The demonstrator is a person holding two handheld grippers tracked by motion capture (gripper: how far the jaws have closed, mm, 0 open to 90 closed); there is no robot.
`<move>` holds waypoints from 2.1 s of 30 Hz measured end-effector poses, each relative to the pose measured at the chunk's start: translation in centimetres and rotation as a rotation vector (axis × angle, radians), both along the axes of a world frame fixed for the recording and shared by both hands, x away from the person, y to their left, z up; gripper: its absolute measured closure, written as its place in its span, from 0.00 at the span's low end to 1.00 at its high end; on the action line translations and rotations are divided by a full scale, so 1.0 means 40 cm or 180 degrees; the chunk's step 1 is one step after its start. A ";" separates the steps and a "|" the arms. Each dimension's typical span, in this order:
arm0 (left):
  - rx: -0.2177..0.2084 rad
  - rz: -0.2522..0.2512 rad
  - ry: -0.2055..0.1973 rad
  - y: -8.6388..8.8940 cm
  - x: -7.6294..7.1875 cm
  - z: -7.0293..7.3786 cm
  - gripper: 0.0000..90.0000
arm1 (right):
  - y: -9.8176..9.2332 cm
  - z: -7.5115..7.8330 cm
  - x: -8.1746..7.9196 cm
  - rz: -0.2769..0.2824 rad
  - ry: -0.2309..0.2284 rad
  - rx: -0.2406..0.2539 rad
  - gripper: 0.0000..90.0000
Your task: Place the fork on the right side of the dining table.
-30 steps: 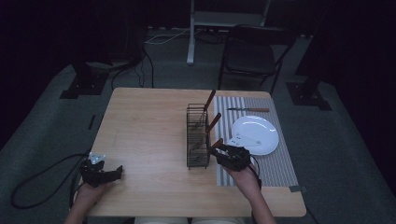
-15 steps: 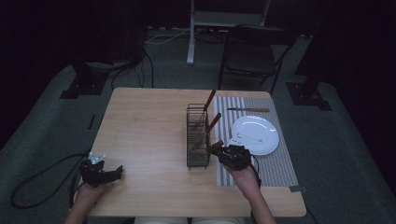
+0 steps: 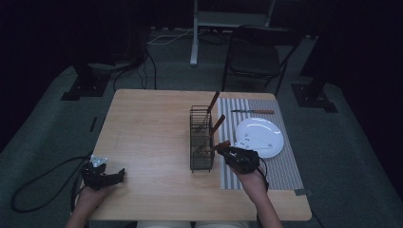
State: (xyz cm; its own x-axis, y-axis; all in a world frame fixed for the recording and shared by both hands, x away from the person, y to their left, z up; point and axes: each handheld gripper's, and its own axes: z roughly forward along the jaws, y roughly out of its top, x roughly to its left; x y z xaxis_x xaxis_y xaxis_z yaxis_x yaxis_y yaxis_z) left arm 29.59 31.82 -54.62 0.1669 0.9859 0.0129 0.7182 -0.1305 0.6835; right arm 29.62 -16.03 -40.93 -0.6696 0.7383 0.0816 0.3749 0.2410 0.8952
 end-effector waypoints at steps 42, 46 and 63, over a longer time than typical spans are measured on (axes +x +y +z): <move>-0.0001 0.0001 -0.0004 0.000 0.000 0.000 0.01 | -0.203 0.089 -0.066 -0.0706 -0.0295 0.0061 0.90; -0.0001 0.0001 -0.0004 0.000 0.000 0.000 0.01 | -0.218 0.061 -0.069 -0.0771 -0.0202 0.0036 0.90; -0.0003 0.0002 -0.0001 0.000 0.000 0.000 0.01 | -0.238 -0.064 -0.083 -0.0930 0.0150 -0.0092 0.90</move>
State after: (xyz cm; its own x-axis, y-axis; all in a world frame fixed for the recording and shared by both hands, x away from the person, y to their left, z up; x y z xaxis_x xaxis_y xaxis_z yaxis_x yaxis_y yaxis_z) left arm 29.60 31.81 -54.62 0.1662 0.9860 0.0120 0.7181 -0.1293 0.6838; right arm 26.30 -25.55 -43.47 -0.4242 0.9017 0.0837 0.4732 0.1419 0.8694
